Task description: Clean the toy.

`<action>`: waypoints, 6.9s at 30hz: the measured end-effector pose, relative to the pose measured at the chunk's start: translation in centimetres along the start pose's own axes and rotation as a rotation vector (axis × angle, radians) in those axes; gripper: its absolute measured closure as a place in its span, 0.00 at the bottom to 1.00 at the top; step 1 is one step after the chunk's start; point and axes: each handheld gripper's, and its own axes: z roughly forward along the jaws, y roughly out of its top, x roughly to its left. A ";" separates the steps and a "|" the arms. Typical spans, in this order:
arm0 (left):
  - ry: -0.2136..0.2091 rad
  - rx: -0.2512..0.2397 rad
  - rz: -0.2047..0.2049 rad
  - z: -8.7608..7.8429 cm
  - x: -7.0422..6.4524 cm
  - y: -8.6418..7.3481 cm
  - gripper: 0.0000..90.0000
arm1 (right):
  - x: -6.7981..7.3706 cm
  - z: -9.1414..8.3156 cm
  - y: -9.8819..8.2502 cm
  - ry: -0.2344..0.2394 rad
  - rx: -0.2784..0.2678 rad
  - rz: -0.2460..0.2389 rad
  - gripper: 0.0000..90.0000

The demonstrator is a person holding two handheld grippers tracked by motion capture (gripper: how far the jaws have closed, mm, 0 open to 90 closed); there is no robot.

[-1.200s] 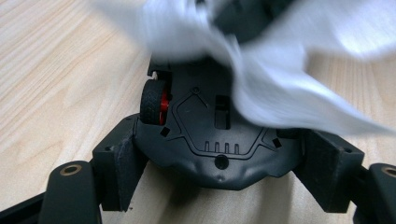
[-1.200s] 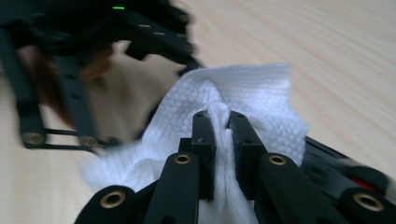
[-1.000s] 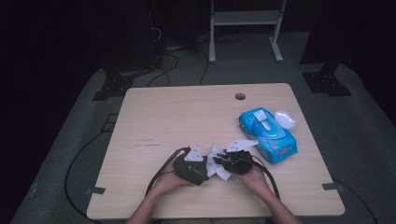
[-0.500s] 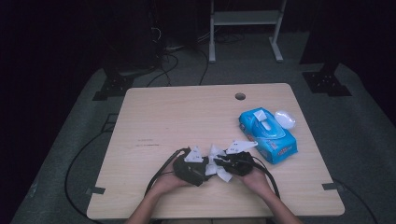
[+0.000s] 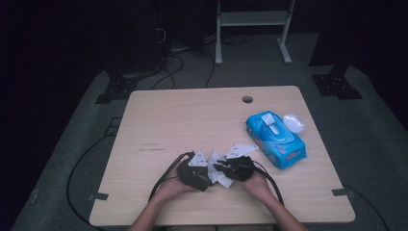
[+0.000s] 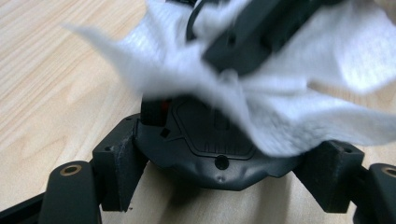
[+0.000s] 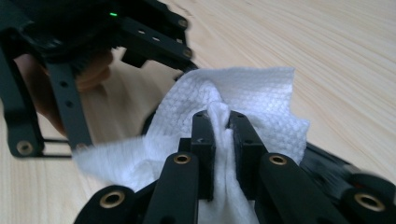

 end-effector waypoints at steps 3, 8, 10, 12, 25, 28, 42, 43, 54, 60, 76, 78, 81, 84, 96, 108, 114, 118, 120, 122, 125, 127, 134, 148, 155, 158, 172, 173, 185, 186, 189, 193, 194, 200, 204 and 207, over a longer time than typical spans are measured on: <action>0.007 0.005 0.006 -0.2 0.1 -0.2 0.26 | 0.4 0.5 0.4 -0.004 0.014 -0.038 0.90; 0.000 -0.003 -0.003 -0.2 0.4 -0.2 0.26 | -1.2 -0.5 -0.1 -0.064 0.007 -0.001 0.90; -0.001 -0.006 -0.013 -0.1 0.3 -0.1 0.26 | -1.4 -0.5 -0.1 -0.065 0.004 0.022 0.90; 0.007 0.003 -0.002 -0.1 0.2 0.0 0.26 | -0.8 -0.1 0.2 -0.031 0.010 0.017 0.90; 0.015 0.006 -0.004 -0.3 0.4 -0.3 0.26 | -1.2 1.2 2.0 -0.089 0.056 -0.020 0.90; 0.013 0.012 0.000 -0.3 0.4 -0.2 0.26 | -1.1 1.0 2.0 -0.078 0.058 -0.035 0.90; 0.020 0.016 0.002 -0.5 0.6 -0.3 0.26 | -3.5 -1.8 0.1 -0.189 0.053 -0.009 0.90; 0.016 0.014 -0.004 -0.5 0.6 -0.3 0.26 | -3.5 -2.0 -0.1 -0.200 0.053 -0.012 0.90; 0.017 0.018 -0.006 -0.6 0.7 -0.3 0.26 | -2.4 -3.2 -1.0 -0.173 0.096 -0.095 0.90; 0.009 0.021 -0.002 -0.6 0.9 -0.3 0.26 | -3.1 -4.7 -2.4 -0.183 0.080 -0.037 0.90; 0.011 0.022 -0.008 -0.8 0.8 -0.4 0.26 | -3.1 -4.3 -2.4 -0.105 0.015 0.052 0.90; 0.009 0.021 -0.006 -0.8 0.8 -0.4 0.26 | -3.0 -4.1 -2.4 -0.115 0.030 0.025 0.90; -0.001 0.005 -0.015 -0.9 0.8 -0.4 0.26 | -3.5 -4.7 -2.8 -0.134 0.030 0.051 0.90; -0.005 0.011 -0.008 -0.9 0.7 -0.5 0.26 | -3.7 -5.0 -3.3 -0.116 0.020 0.088 0.90; -0.005 -0.001 -0.002 -0.9 0.6 -0.5 0.26 | -3.2 -4.5 -2.8 -0.101 0.015 0.064 0.90; 0.005 -0.008 0.016 -1.2 0.6 -0.3 0.26 | -3.4 -4.5 -2.9 -0.123 0.008 0.059 0.90; 0.009 -0.008 0.026 -1.2 0.4 -0.3 0.26 | -2.4 -3.4 -2.1 -0.100 -0.020 0.035 0.90; 0.011 -0.004 0.026 -1.3 0.5 -0.4 0.26 | -2.3 -2.6 -1.7 -0.106 -0.021 0.017 0.90; 0.009 -0.005 0.028 -1.3 0.5 -0.4 0.26 | -2.8 -2.9 -1.8 -0.144 -0.016 0.020 0.90; 0.008 -0.007 0.027 -1.2 0.5 -0.4 0.26 | -3.5 -3.2 -2.0 -0.158 -0.016 0.050 0.90; 0.016 0.000 0.034 -1.2 0.4 -0.3 0.26 | -3.2 -2.9 -1.6 -0.156 -0.011 0.040 0.90; 0.020 0.001 0.040 -1.2 0.3 -0.3 0.26 | -2.9 -2.7 -1.4 -0.152 -0.011 0.030 0.90; 0.012 0.005 0.039 -1.2 0.4 -0.4 0.26 | -2.9 -0.7 0.6 -0.156 -0.020 0.031 0.90; 0.008 0.016 0.035 -0.7 0.3 -0.5 0.26 | -2.2 0.3 1.0 -0.138 -0.002 0.009 0.90; 0.004 0.010 0.035 -0.7 0.3 -0.6 0.26 | -4.8 -2.9 -1.1 -0.180 -0.019 0.099 0.90; 0.007 0.012 0.034 -0.7 0.2 -0.6 0.26 | -4.1 -3.0 -1.2 -0.169 -0.006 0.068 0.90; 0.018 0.023 0.038 -0.6 -0.1 -0.4 0.26 | -1.0 -1.3 -0.2 -0.087 0.032 -0.033 0.90; 0.018 0.022 0.041 -0.6 0.0 -0.4 0.26 | -0.7 -0.6 0.3 -0.068 0.032 -0.041 0.90; 0.017 0.018 0.042 -0.6 0.0 -0.4 0.26 | -0.8 0.8 1.2 -0.071 0.007 -0.002 0.90; 0.017 0.018 0.042 -0.6 0.0 -0.4 0.26 | -0.3 1.2 1.3 -0.050 0.007 -0.018 0.90; 0.016 0.017 0.040 -0.5 -0.1 -0.4 0.26 | 1.6 2.2 1.5 0.013 0.010 -0.066 0.90; 0.013 0.018 0.042 -0.6 0.0 -0.4 0.26 | 2.1 1.8 1.4 0.043 0.045 -0.110 0.90; 0.013 0.016 0.042 -0.6 0.0 -0.4 0.26 | 1.7 1.4 1.3 0.016 0.048 -0.115 0.90; 0.016 0.015 0.041 -0.6 0.1 -0.5 0.26 | -1.6 -2.1 -0.6 -0.107 0.045 -0.052 0.90; 0.017 0.019 0.045 -0.6 0.1 -0.5 0.26 | -1.6 -3.4 -1.7 -0.109 0.052 -0.051 0.90; 0.018 0.018 0.047 -0.6 0.1 -0.5 0.26 | -1.2 -3.7 -2.0 -0.098 0.058 -0.062 0.90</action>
